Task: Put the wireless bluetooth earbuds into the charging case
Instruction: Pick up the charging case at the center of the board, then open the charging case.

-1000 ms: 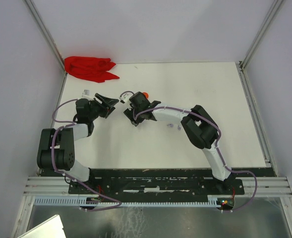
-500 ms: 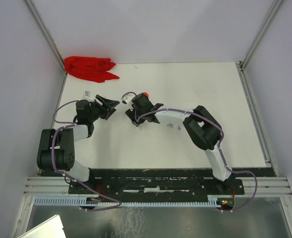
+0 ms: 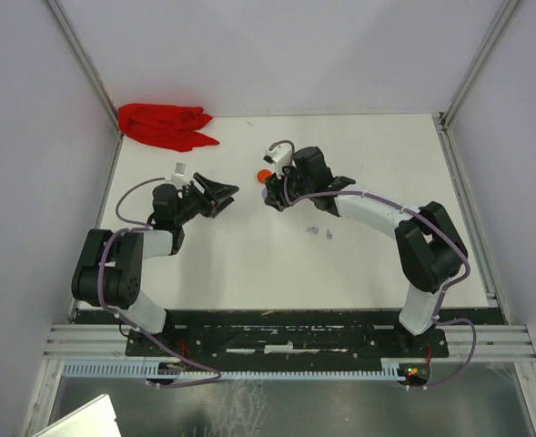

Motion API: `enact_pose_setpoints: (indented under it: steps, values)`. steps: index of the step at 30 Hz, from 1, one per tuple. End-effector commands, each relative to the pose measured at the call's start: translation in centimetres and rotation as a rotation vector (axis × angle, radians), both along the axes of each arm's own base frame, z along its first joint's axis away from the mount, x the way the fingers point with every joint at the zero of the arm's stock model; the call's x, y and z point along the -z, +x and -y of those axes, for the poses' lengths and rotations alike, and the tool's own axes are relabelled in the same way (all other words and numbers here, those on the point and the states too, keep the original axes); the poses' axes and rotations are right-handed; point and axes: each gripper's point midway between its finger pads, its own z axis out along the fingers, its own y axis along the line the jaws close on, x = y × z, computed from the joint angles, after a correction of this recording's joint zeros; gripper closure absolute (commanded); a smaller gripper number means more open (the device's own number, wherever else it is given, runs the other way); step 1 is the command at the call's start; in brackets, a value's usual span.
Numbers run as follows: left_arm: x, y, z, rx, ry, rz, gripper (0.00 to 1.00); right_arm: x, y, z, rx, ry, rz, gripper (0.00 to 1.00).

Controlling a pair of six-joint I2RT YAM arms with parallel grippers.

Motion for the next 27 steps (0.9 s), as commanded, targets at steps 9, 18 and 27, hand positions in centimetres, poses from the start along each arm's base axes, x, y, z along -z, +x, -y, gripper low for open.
enact_pose_setpoints:
  steps: [9, 18, 27]
  values:
    - [-2.3, -0.8, 6.5, 0.147, -0.116, 0.086, 0.35, -2.1, -3.2, 0.4, -0.149, 0.068, 0.006, 0.76]
    - [-2.2, -1.3, 8.0, 0.182, -0.124, 0.089, 0.38, -2.2, -3.6, 0.3, -0.155, 0.085, -0.004, 0.76]
    - [-1.6, -1.8, 8.9, 0.205, -0.118, 0.072, 0.40, -2.5, -3.6, 0.2, -0.158, 0.089, 0.001, 0.76]
